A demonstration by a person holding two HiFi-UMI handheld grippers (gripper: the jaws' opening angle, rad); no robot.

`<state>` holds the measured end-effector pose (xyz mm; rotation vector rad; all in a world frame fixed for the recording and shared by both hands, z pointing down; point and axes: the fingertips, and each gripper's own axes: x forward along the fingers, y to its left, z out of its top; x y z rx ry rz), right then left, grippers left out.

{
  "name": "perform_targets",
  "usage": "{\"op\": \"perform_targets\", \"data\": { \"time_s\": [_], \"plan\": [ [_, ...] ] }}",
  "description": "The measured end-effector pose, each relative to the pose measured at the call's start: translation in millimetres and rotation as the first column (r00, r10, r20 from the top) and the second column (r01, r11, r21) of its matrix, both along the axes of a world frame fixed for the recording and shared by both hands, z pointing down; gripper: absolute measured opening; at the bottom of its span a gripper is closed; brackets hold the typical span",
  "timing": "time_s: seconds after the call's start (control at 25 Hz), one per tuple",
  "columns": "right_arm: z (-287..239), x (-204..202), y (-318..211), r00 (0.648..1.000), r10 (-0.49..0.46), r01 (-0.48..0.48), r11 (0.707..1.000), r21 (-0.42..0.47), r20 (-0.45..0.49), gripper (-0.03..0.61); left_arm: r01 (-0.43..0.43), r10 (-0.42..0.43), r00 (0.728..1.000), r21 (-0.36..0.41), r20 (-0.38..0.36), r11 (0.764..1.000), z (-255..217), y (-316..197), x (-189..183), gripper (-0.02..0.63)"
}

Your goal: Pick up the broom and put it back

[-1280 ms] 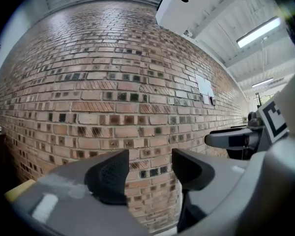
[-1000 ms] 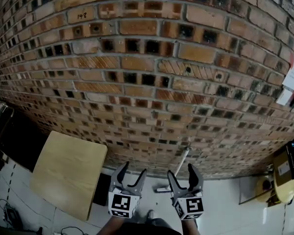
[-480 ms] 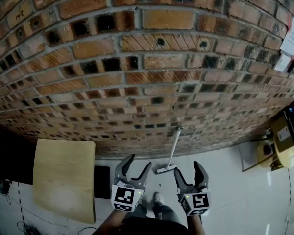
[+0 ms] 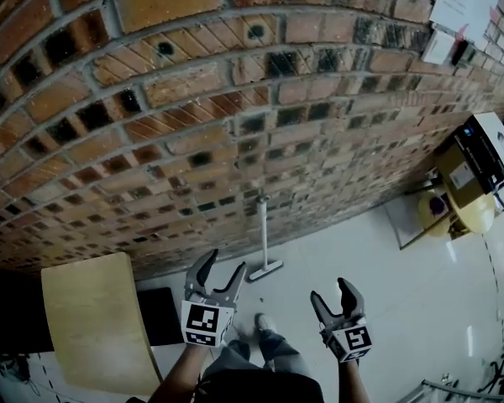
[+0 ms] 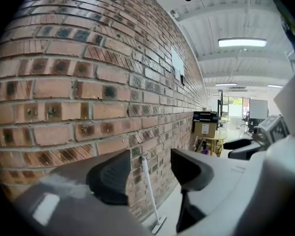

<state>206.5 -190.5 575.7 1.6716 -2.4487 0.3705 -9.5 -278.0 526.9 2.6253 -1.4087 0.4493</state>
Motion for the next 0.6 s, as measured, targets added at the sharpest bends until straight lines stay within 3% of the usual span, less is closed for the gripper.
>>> {"op": "perform_targets", "data": {
  "time_s": [0.24,0.32,0.44,0.6],
  "plan": [
    [40,84,38,0.987,0.145,-0.149,0.987,-0.058,-0.063,0.322,-0.041,0.041,0.998,-0.006,0.040,0.999,22,-20,24,0.264],
    [56,100,41,0.977,0.193,-0.201,0.976,-0.086,-0.090,0.382,-0.035,0.035,0.998,-0.012,0.046,0.999,29,-25,24,0.264],
    [82,97,31,0.977,0.190,-0.201,0.971,-0.127,-0.092,0.414,-0.022,0.023,0.998,-0.020,0.050,1.000,35,-29,20,0.265],
    [115,57,-6,0.994,0.088,-0.098,0.983,-0.158,-0.066,0.414,0.012,-0.010,0.998,-0.032,0.059,0.999,41,-30,4,0.268]
  ]
}}
